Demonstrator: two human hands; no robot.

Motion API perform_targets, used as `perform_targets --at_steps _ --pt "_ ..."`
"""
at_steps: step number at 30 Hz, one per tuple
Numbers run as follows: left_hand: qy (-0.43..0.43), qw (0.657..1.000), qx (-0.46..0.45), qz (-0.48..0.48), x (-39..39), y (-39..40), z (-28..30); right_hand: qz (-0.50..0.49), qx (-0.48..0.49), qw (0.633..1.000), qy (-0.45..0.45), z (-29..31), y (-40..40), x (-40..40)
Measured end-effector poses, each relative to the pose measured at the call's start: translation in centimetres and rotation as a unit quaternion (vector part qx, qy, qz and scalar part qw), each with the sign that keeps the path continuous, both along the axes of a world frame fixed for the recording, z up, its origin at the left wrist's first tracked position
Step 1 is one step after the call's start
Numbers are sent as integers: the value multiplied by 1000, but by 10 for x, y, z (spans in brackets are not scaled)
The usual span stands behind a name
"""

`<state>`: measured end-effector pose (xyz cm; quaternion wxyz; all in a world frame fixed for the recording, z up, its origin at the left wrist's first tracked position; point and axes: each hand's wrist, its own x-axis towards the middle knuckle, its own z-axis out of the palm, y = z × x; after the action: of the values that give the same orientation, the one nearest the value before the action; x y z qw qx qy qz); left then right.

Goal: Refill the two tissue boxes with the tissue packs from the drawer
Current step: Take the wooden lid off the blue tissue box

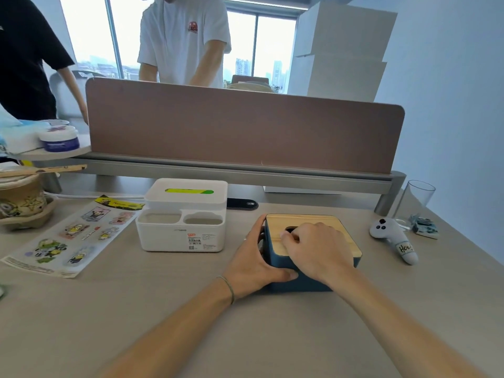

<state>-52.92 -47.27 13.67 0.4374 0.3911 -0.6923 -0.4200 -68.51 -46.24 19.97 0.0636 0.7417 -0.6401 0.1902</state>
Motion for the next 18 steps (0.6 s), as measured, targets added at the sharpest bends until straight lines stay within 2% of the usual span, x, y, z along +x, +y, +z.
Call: perform_targets --at_steps 2,6,8,10,14,18 --pt "-2 1000 1 -3 1 0 -1 1 -7 1000 5 1 3 0" --pt "0 1000 -6 8 1 0 -2 20 -92 995 33 1 10 4" --pt "-1 1000 -12 13 2 0 0 18 -81 996 33 2 7 5" --pt "-11 1000 -13 13 1 -1 2 9 -60 998 10 0 3 3" --pt "-5 1000 0 5 1 -3 2 11 -90 996 -23 -3 6 -1" --pt "-20 1000 16 -8 3 -4 4 21 -67 992 -105 6 2 0"
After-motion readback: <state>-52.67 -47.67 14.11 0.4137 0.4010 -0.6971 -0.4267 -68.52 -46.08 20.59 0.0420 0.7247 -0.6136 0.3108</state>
